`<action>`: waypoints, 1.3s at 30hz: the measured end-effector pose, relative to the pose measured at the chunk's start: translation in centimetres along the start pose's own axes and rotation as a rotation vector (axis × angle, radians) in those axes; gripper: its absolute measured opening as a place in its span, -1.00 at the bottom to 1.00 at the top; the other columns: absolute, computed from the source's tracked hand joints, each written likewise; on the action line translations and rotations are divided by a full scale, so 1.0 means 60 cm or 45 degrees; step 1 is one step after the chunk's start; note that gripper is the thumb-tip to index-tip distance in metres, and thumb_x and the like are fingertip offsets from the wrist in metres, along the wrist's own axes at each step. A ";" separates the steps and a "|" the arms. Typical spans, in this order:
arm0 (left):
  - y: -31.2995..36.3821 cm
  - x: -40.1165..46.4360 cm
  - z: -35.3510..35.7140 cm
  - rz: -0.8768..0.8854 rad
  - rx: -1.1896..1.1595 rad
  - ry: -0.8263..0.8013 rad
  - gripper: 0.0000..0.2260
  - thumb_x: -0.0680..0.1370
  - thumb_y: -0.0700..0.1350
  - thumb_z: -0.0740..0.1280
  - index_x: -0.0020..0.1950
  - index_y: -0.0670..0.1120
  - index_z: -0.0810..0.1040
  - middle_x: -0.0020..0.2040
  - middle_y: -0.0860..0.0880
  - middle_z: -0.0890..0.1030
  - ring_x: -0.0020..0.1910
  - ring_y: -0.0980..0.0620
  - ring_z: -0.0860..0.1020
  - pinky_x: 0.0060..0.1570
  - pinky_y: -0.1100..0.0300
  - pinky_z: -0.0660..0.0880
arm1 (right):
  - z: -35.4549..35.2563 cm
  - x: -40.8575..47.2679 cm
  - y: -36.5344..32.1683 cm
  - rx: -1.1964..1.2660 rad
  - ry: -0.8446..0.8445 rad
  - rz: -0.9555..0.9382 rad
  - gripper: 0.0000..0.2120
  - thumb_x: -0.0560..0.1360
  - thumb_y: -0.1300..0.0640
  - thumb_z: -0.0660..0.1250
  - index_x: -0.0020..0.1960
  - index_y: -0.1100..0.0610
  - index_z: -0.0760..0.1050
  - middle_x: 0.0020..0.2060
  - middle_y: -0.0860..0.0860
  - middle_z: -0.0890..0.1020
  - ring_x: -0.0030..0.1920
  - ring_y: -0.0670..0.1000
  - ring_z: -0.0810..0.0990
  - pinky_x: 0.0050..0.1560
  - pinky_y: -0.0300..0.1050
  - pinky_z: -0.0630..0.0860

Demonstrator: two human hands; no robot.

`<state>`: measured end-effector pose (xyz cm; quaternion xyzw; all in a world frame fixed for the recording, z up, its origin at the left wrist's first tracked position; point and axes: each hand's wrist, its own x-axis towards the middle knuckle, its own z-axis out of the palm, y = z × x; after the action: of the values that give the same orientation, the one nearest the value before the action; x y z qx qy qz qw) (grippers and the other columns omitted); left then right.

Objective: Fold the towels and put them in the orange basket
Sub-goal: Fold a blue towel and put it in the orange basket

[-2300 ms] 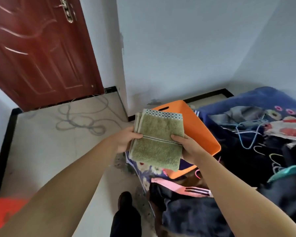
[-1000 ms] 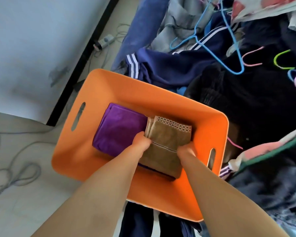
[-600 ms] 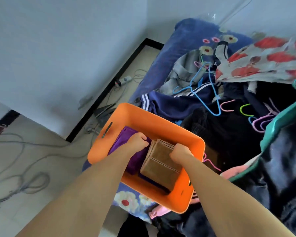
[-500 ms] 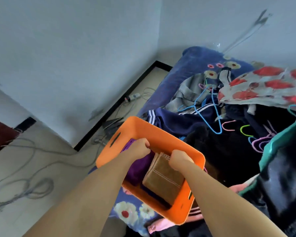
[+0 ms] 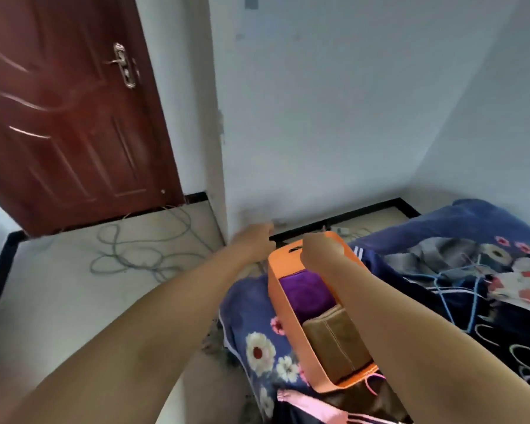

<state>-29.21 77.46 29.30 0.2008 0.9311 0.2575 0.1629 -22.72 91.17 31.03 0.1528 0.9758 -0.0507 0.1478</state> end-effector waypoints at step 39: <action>-0.421 -1.242 -0.034 -2.611 -0.588 1.599 -0.69 0.54 -0.10 0.21 0.28 -0.06 0.45 0.19 -0.05 0.56 0.11 -0.09 0.54 0.02 0.12 0.47 | 0.320 -0.922 -1.011 -0.912 -0.083 -2.990 -0.76 0.52 0.24 0.14 0.18 0.14 0.39 0.12 0.06 0.55 -0.07 0.09 0.46 -0.38 -0.21 0.23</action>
<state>27.18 22.61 32.11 -0.8183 0.5073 0.2212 -0.1554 13.85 15.24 32.83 -0.8692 0.4759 0.1142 0.0704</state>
